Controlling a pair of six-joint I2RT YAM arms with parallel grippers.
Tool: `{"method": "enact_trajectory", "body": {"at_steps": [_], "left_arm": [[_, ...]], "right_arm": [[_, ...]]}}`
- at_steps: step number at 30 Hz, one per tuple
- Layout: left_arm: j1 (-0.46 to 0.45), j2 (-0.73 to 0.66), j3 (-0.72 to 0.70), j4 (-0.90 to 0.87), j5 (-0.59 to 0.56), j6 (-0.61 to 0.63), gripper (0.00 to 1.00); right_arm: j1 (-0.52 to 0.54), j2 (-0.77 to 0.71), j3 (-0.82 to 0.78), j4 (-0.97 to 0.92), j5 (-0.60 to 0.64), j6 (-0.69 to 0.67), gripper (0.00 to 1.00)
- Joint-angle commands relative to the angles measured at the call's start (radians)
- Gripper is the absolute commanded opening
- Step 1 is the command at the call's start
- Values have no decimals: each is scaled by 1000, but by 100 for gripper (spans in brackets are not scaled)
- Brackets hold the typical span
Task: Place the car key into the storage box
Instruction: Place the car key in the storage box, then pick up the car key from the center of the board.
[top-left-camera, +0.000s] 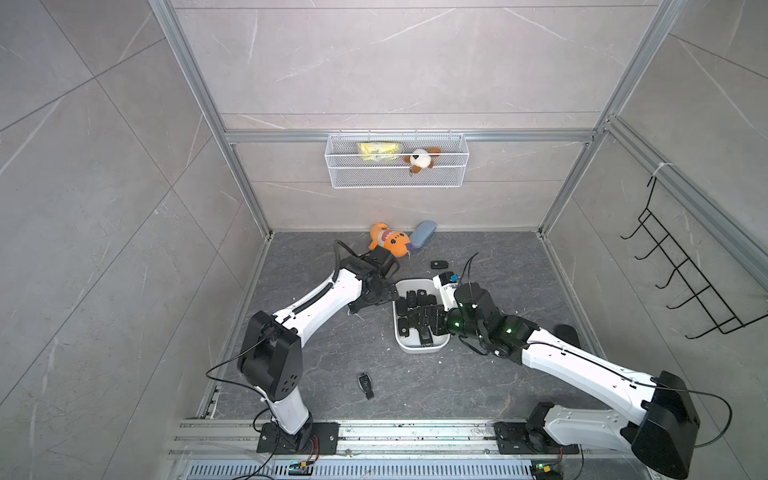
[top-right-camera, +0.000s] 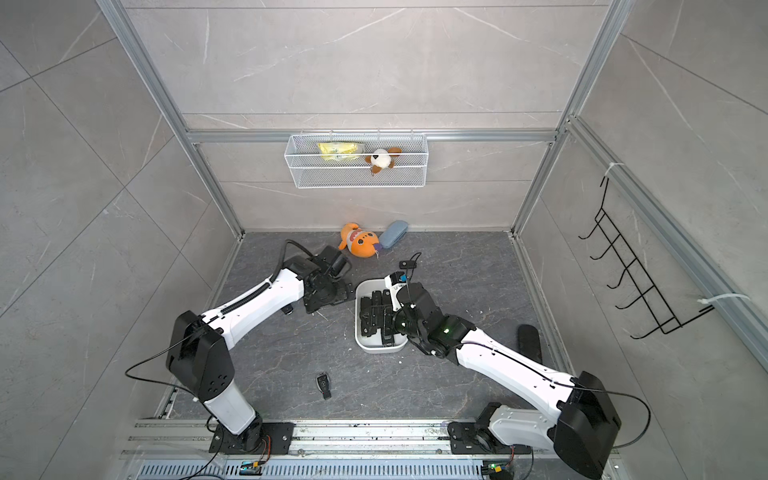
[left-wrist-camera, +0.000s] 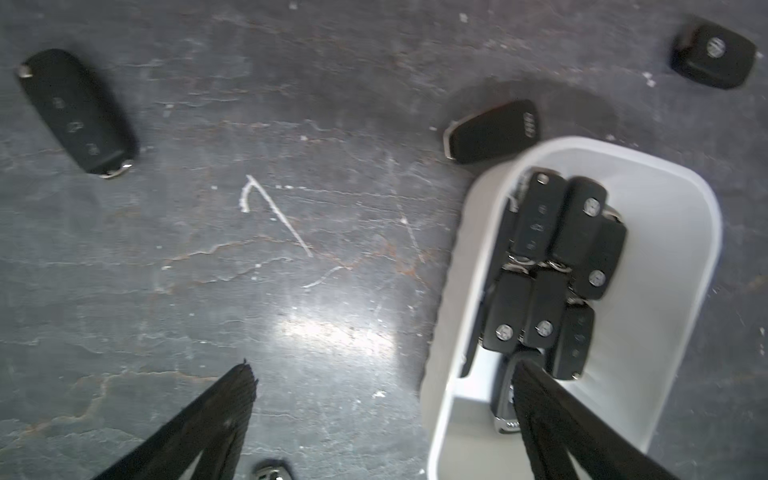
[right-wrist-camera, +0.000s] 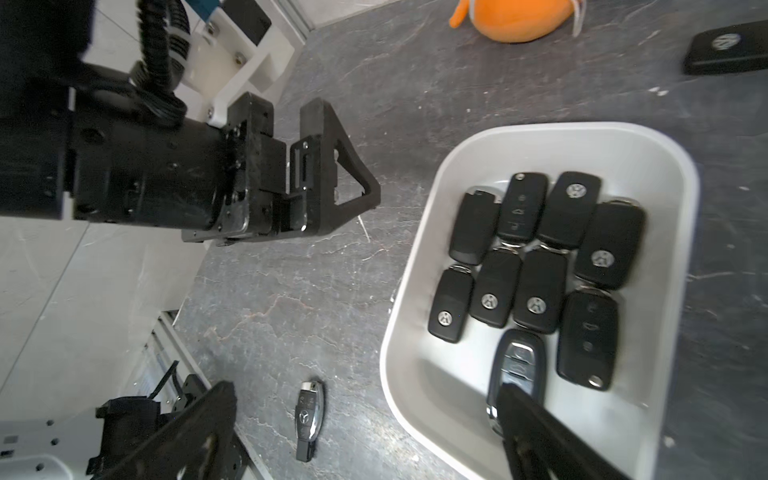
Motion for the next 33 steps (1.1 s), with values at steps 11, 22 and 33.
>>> {"method": "enact_trajectory", "body": {"at_steps": [11,22,33], "left_arm": [[315,-44,-162,89,37,144,100],[436,113,-149,179,84,218,97],[501,228,-143,268,114,261,85]], "right_arm": [[51,175,92,258,-79,-36,100],[169,187,68,364,149,-261,100],[212,190,87,346,214,-342,100]]}}
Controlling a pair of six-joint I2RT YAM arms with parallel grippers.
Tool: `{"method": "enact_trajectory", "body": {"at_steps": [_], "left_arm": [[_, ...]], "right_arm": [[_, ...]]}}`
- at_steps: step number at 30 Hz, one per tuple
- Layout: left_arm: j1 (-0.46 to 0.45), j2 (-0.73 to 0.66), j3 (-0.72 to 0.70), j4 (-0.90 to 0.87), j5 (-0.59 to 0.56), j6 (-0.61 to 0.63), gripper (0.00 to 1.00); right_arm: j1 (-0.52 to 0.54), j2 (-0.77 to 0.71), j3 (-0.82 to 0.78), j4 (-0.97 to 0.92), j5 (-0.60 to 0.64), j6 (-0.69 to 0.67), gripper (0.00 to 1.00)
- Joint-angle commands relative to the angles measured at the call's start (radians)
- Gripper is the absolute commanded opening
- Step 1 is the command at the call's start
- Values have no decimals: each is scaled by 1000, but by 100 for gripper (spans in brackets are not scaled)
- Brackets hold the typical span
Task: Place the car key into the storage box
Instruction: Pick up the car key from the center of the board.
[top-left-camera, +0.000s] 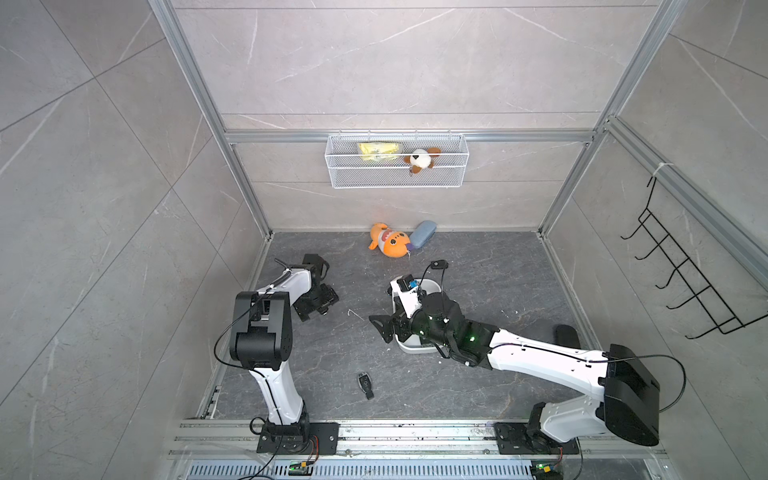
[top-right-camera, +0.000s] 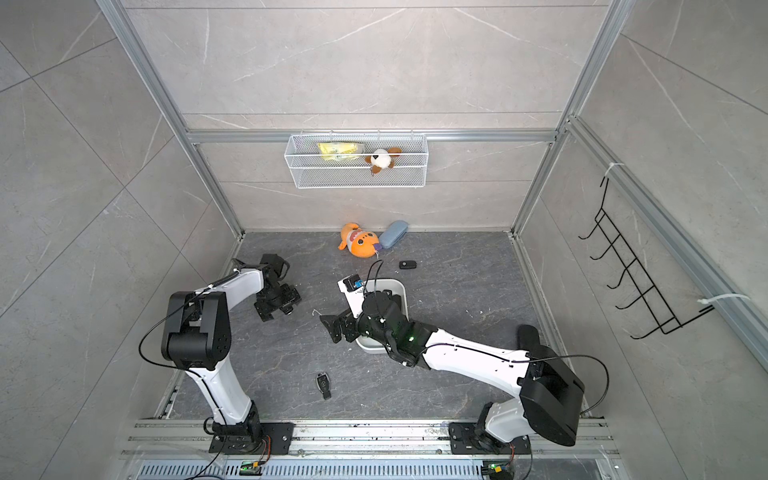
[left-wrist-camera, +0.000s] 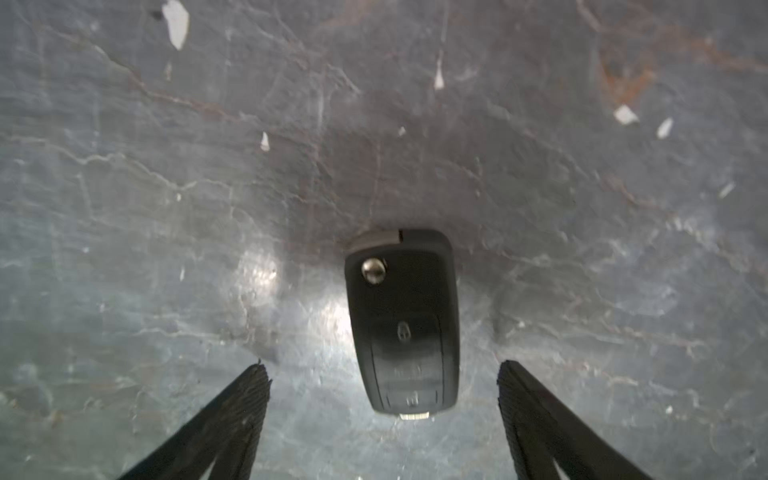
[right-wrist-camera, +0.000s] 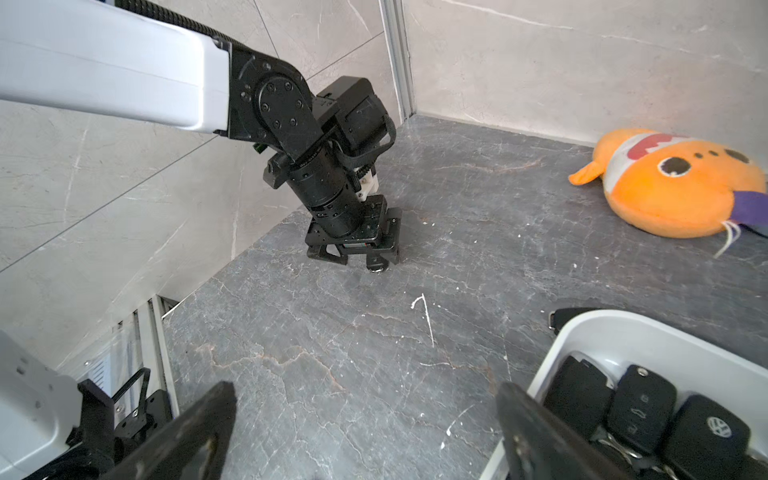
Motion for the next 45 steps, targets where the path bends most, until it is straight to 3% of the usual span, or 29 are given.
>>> {"method": "enact_trajectory", "body": {"at_steps": [1,8,13,22,28,34,45], "left_arm": [[8,31,24,33,21,42,80],[18,74,54,40,7,62,60],[17,65,44,43,25,62,33],[1,-41,3,20,70,35,33],[-80,-132,-11,-30,66,-1,33],[-224,-198,-12,-68,50,-87,33],[-573,-205,64,-122,-48,-291,33]], "right_arm": [[5,10,24,-3,30,-34,100],[7,-8,16,-24,38,-30,100],[9,-19,7,-32,45,-21,100],[10,-71,-43,-37,89,-13,100],[9,-127,-97,-47,153,-5,100],[9,-192,-141,-81,195,7,100],[10,-370,-225,-224,261,32,99]]}}
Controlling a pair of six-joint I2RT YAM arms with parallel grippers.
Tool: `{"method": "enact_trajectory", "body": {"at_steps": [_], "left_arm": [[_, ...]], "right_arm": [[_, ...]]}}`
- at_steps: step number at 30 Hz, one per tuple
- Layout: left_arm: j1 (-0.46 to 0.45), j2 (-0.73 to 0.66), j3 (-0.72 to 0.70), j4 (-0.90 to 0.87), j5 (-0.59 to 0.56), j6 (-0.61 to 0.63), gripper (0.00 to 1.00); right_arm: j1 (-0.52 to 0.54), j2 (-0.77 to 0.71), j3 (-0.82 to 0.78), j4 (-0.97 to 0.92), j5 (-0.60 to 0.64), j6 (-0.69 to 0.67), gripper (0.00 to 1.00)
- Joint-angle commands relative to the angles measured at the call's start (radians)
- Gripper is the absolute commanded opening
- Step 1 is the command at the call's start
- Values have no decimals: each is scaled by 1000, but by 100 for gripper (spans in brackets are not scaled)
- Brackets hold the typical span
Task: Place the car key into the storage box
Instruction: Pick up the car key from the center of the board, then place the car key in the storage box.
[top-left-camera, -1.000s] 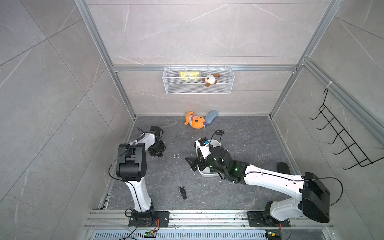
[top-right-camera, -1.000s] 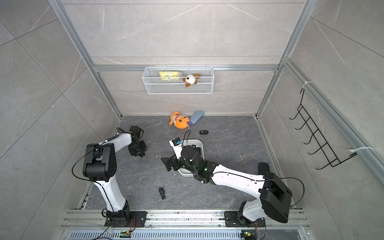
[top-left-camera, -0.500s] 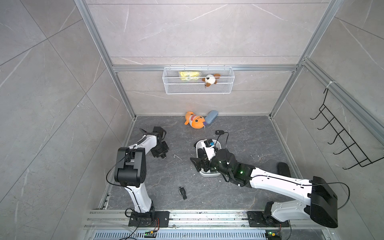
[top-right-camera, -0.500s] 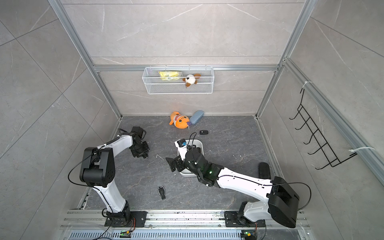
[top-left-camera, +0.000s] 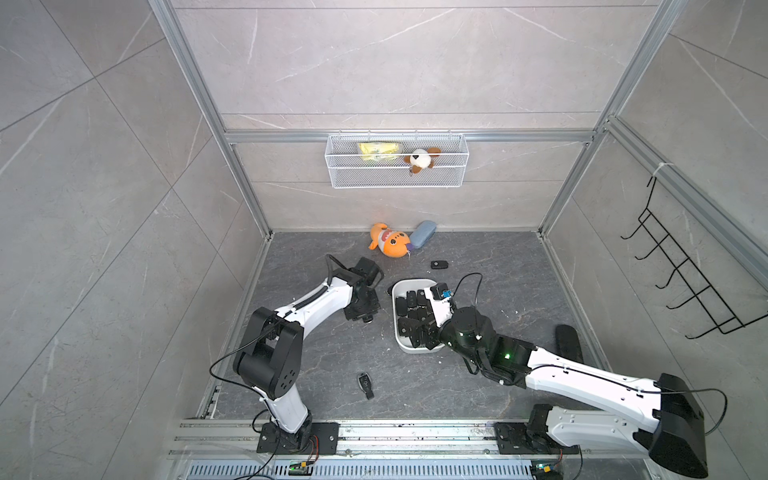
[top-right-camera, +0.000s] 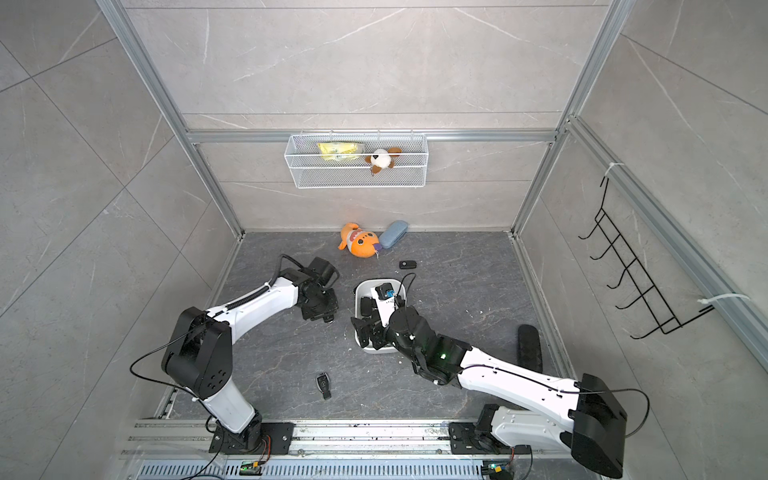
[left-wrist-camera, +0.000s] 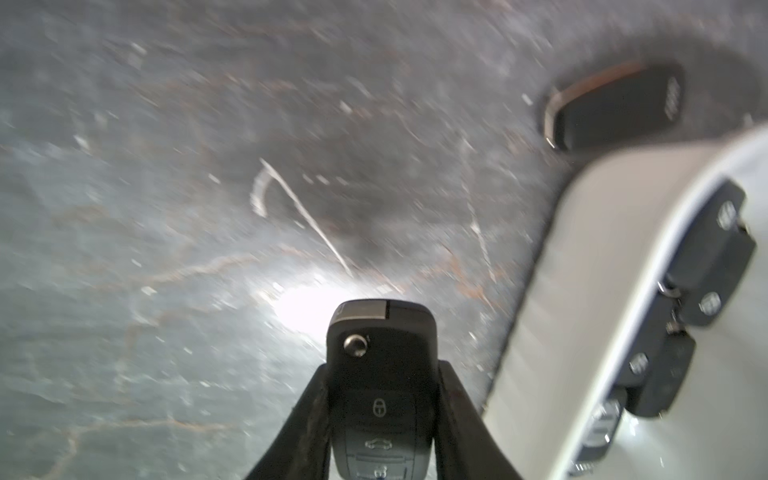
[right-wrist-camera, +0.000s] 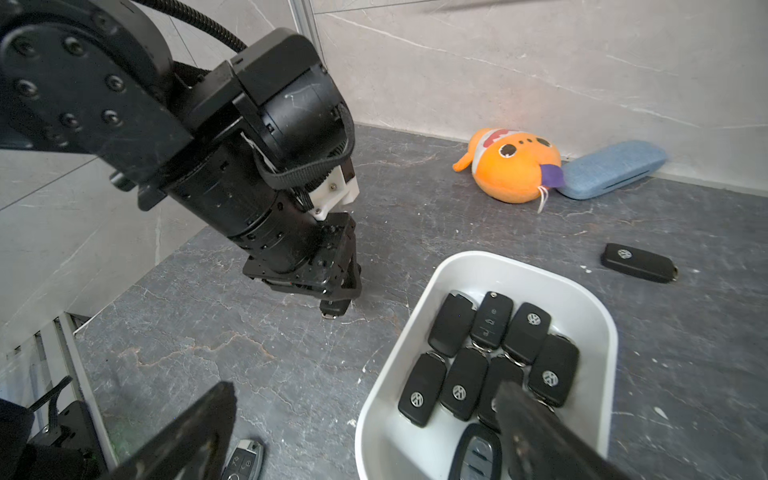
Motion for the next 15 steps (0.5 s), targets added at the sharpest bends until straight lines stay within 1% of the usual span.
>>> {"method": "enact_trajectory", "body": {"at_steps": [1,3,8,15], "left_arm": [[-80,-22,56,-42,-49,-107,33],[-133,-12,74,-47,-58,-132,33],[-234,30,112,-58,-84,-181,33],[-331,119,172,-56,-95,-226,33]], "right_arm": [[6,-74,-33,-87,46,30,100],[5,-118,-52,-119,50,37,99],[6,-213,-90,-185,56,62,100],[5,-307,-111,-268,56,67,100]]}}
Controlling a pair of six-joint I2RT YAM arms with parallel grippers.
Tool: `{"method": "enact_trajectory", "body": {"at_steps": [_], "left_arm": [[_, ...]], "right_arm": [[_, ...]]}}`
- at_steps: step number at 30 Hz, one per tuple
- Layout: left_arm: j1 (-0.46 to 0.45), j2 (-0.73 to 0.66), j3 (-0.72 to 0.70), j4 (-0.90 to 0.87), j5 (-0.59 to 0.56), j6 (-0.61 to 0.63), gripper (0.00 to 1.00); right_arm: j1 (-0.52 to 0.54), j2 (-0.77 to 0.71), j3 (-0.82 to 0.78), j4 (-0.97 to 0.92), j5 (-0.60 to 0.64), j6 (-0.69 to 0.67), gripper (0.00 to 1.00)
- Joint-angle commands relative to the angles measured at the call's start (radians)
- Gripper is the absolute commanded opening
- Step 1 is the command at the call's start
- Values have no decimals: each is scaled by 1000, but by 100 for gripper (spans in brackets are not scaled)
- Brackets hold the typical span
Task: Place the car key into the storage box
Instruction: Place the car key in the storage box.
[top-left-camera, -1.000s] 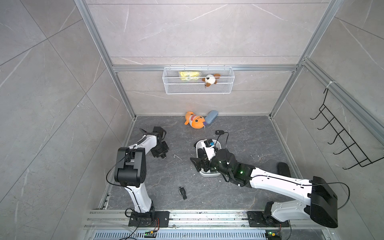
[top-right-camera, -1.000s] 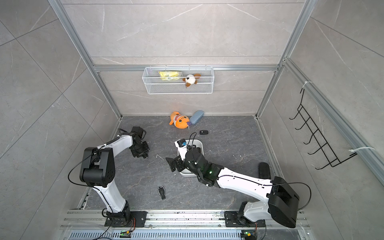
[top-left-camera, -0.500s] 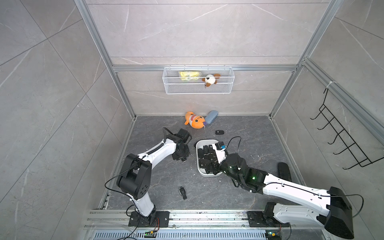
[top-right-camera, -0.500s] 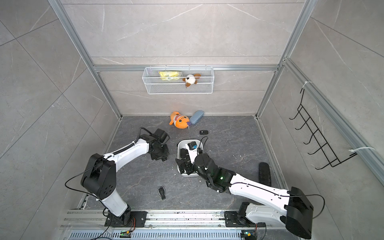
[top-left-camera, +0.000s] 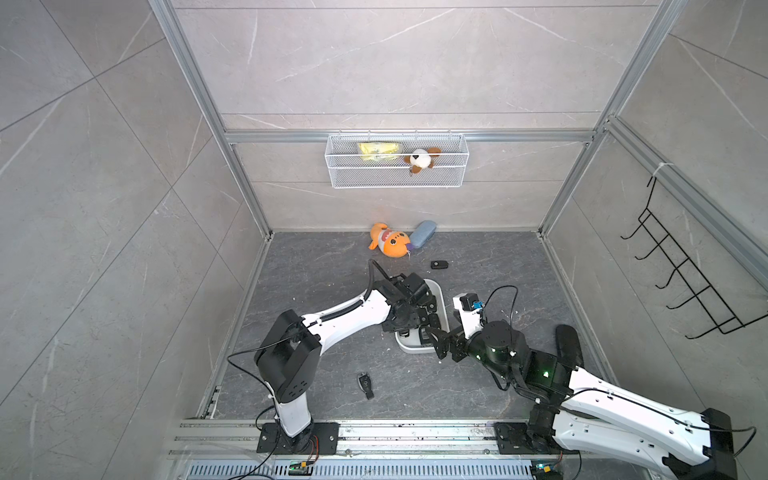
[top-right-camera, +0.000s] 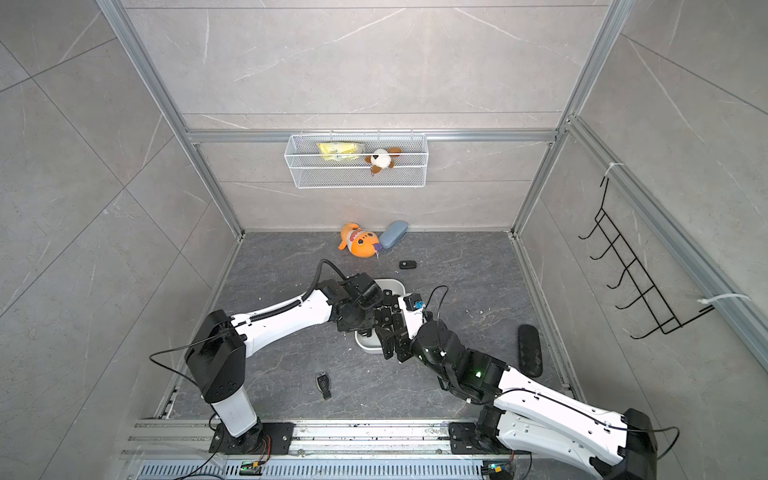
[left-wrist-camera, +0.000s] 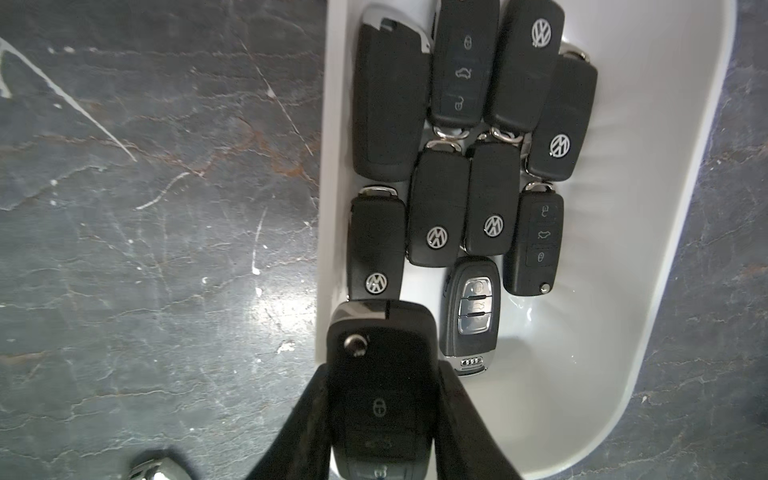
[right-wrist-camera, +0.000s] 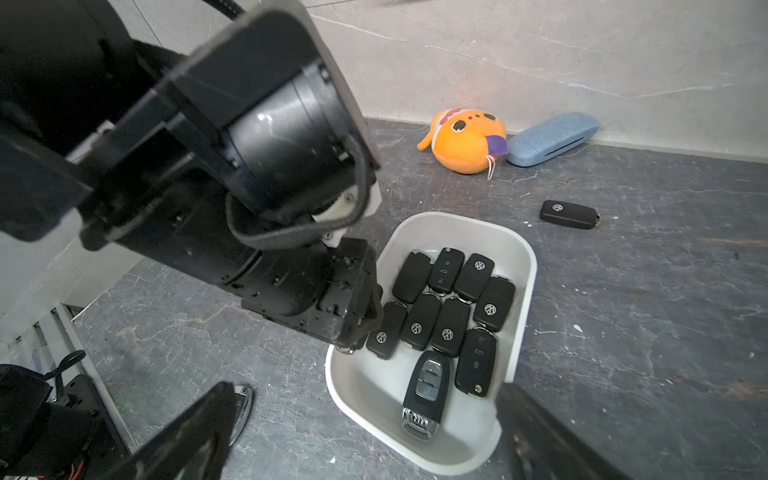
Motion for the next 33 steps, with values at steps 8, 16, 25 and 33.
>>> {"method": "enact_trajectory", "body": {"at_steps": [8,16,25,33], "left_arm": [[-62,131,67,-10,4,-58,33],[-61,188,83,3,17,-31,34],[-62,214,95,5,31,-17,35],[-63,209,95,7,38,-6,55]], "right_arm": [[6,-106,-40,-103,24,30,100],[5,-119,-46,-118,31,39,100],[6,-119,-44,-123,41,38,100],[5,-115,-45,-123,44,42,100]]}}
